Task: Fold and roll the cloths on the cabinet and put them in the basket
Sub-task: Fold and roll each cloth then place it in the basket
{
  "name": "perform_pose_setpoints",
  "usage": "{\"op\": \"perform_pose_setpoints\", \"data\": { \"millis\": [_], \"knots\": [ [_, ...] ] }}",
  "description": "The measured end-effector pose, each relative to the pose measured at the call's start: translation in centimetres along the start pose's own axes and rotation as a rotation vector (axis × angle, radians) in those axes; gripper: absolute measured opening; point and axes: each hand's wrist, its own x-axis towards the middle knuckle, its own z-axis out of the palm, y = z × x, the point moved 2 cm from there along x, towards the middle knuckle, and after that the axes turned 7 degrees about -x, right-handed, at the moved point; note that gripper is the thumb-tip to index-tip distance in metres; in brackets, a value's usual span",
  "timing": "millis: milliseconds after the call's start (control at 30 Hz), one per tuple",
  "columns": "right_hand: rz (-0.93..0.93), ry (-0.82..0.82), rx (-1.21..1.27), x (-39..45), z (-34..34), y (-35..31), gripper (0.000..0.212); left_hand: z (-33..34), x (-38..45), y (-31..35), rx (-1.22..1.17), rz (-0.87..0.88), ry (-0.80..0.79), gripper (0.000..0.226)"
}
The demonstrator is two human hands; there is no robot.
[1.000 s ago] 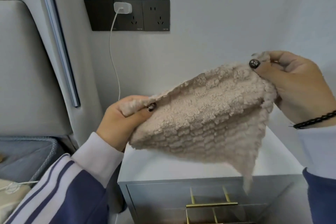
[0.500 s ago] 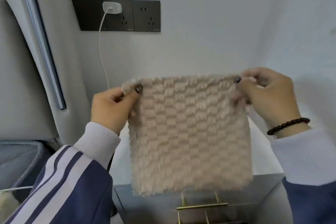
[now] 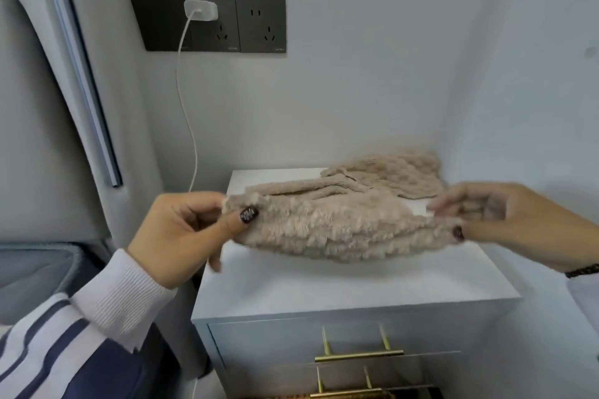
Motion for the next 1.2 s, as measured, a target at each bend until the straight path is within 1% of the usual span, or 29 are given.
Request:
{"op": "perform_pose_setpoints", "data": {
  "millis": [33,67,100,133,167,200,233,267,333,367,433,500,533,567,667,733,833,900,967,1067,1133,1200],
  "knots": [
    [0.068,-0.054,0.014,-0.6,0.6,0.5,0.023,-0.1,-0.6,-0.1,-0.001,-0.057,0.002,0.033],
    [0.127,-0.085,0.007,-1.2,1.0,1.3,0.025,-0.2,-1.1,-0.4,0.001,-0.119,-0.008,0.03],
    [0.178,-0.125,0.005,-1.9,1.5,1.7,0.03,-0.4,-1.5,-0.9,0.009,-0.171,-0.047,0.033],
    [0.2,-0.176,0.003,-2.6,1.9,2.1,0.026,-0.4,-2.1,-1.4,0.021,-0.217,-0.123,0.043],
    [0.221,-0.215,-0.019,-3.1,2.4,2.1,0.017,-0.4,-2.5,-1.9,0.033,-0.272,-0.208,0.052],
    [0.238,-0.253,-0.042,-3.5,2.6,2.2,0.018,-0.4,-2.8,-2.4,0.03,-0.332,-0.278,0.055],
    [0.265,-0.269,-0.071,-3.9,2.8,2.0,0.026,-0.5,-3.2,-2.9,0.024,-0.384,-0.334,0.055],
    [0.277,-0.275,-0.1,-4.1,2.9,2.1,0.029,-0.6,-3.3,-3.3,0.031,-0.435,-0.38,0.055],
    [0.306,-0.281,-0.149,-4.3,3.3,2.1,0.018,-0.5,-3.7,-3.9,0.052,-0.534,-0.434,0.053],
    [0.313,-0.274,-0.156,-4.3,3.4,2.0,0.018,-0.6,-3.9,-4.1,0.061,-0.572,-0.466,0.05],
    [0.297,-0.221,-0.179,-4.2,3.4,2.2,0.028,-0.9,-4.0,-4.3,0.084,-0.629,-0.489,0.045],
    [0.262,-0.12,-0.152,-3.9,3.6,2.1,0.027,-1.5,-3.8,-4.6,0.13,-0.65,-0.43,0.048],
    [0.238,-0.05,-0.136,-3.7,3.8,1.9,0.027,-1.8,-3.6,-4.7,0.153,-0.648,-0.366,0.052],
    [0.211,0.031,-0.142,-3.2,4.0,1.8,0.027,-2.1,-3.3,-4.9,0.168,-0.634,-0.291,0.052],
    [0.143,0.324,-0.149,-1.2,5.0,1.8,0.02,-2.8,-2.6,-5.8,0.217,-0.586,-0.105,0.029],
    [0.135,0.443,-0.076,0.6,6.0,2.3,0.017,-3.0,-2.2,-6.7,0.26,-0.585,-0.005,0.022],
    [0.157,0.462,-0.041,3.3,7.8,3.5,0.02,-2.6,-1.8,-7.9,0.27,-0.591,0.132,0.023],
    [0.175,0.452,-0.093,4.9,9.1,4.2,0.031,-2.1,-1.6,-8.8,0.289,-0.615,0.207,0.024],
    [0.196,0.436,-0.183,6.2,10.2,4.9,0.034,-1.7,-1.4,-9.7,0.343,-0.641,0.24,0.027],
    [0.247,0.422,-0.297,7.8,11.0,5.7,0.019,-1.3,-1.3,-10.3,0.567,-0.643,0.217,0.032],
    [0.276,0.427,-0.323,8.5,11.1,6.0,0.02,-1.0,-1.2,-10.0,0.69,-0.611,0.174,0.03],
    [0.298,0.405,-0.388,9.0,11.0,6.3,0.021,-0.8,-1.1,-9.9,0.746,-0.595,0.146,0.028]
  ]
}}
